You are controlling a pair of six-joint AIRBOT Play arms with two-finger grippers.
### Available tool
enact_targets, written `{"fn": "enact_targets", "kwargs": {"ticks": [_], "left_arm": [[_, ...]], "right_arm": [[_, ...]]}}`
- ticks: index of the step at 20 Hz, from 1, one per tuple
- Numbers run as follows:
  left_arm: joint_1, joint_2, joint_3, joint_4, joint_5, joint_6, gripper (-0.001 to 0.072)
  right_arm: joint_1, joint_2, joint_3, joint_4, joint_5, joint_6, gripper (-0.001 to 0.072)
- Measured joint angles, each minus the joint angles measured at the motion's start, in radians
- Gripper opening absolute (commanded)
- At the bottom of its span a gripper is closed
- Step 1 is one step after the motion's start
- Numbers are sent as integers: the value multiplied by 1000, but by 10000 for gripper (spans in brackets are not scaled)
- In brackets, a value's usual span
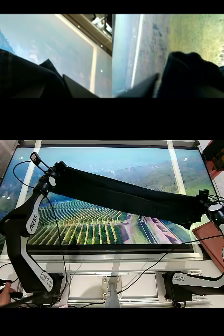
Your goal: Fold the clothes and pants, and hang the long-sleeved shirts on hangers.
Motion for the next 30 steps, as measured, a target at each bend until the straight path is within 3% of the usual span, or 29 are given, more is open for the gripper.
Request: {"fn": "enact_targets", "kwargs": {"ticks": [6,9,12,14,17,23,29,30], "left_arm": [[32,37,0,37,-60,0,699],[94,95,1,94,-261,0,699],[167,138,1,118,-558,8,699],[211,145,1,79,-742,74,696],[257,127,0,-117,-909,212,699],[261,43,0,-346,-919,308,699],[194,-39,2,-477,-723,309,694],[179,-46,1,-487,-675,309,666]], "right_arm": [[19,3,47,-54,16,-59,677],[19,29,90,-93,61,-117,677],[19,48,126,-132,119,-182,676],[19,54,138,-146,154,-210,676],[19,58,147,-159,188,-231,676],[19,59,152,-166,214,-244,676],[19,60,152,-167,219,-246,676],[19,60,152,-167,220,-246,676]]}}
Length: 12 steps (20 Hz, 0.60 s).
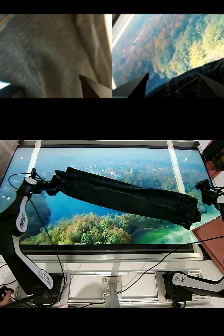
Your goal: Fold the clothes and pants, and hang the long-sleeved shirts on hangers.
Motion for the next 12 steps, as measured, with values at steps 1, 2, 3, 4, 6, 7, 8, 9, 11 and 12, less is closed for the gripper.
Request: {"fn": "enact_targets", "kwargs": {"ticks": [1,2,3,4,6,7,8,9,11,12], "left_arm": [[-16,-6,-1,-6,59,-2,545],[-30,-11,-2,-5,112,-2,406],[-43,-16,-2,-6,164,-3,282],[-53,-18,-3,-4,200,-3,147],[-68,-21,-3,13,252,-3,23],[-72,-20,-2,20,276,-3,22],[-75,-16,-2,33,291,2,21],[-77,-7,-2,53,299,17,21],[-80,31,-2,132,296,42,21],[-81,58,-1,199,274,50,21]], "right_arm": [[0,0,0,0,1,0,676],[0,2,0,0,3,0,676],[0,3,0,0,5,0,675],[0,6,0,0,8,-2,675],[1,13,0,0,18,-23,675],[1,19,0,0,23,-40,675],[1,27,0,0,34,-63,674],[1,36,0,0,43,-85,674],[2,65,1,1,72,-138,602],[2,84,1,1,93,-164,474]]}}
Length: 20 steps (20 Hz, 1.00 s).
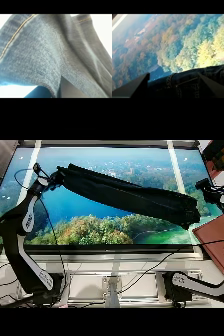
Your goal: Fold the clothes and pants, and hang the long-sleeved shirts on hangers.
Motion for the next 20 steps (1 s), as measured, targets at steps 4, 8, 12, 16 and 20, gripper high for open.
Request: {"fn": "enact_targets", "kwargs": {"ticks": [4,8,12,16,20], "left_arm": [[-14,120,0,286,-196,-7,21],[-29,220,-1,428,-352,-34,21],[-50,302,-2,481,-437,-61,21],[-94,372,-3,516,-500,-69,21],[-139,438,-3,526,-541,-72,22]], "right_arm": [[34,85,0,4,98,-63,374],[181,133,0,7,142,-84,40],[394,107,6,16,48,-71,37],[607,-49,116,26,31,-29,37],[773,-277,336,49,96,4,36]]}}
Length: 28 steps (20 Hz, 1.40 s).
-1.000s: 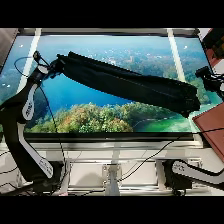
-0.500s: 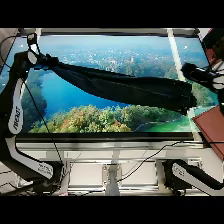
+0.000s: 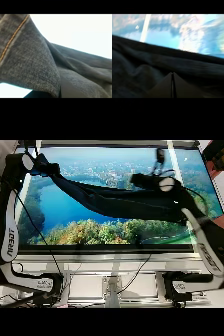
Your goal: Fold the clothes and pants, and hang the long-sleeved shirts on hangers.
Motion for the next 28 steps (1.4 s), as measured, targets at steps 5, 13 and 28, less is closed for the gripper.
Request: {"fn": "enact_targets", "kwargs": {"ticks": [5,13,28], "left_arm": [[-51,106,0,-6,-89,0,23],[-161,163,0,-96,-148,43,23],[-424,91,-110,-202,-124,72,23]], "right_arm": [[145,-254,247,85,97,30,36],[319,-532,479,264,215,85,36],[-104,-357,514,203,646,27,38]]}}
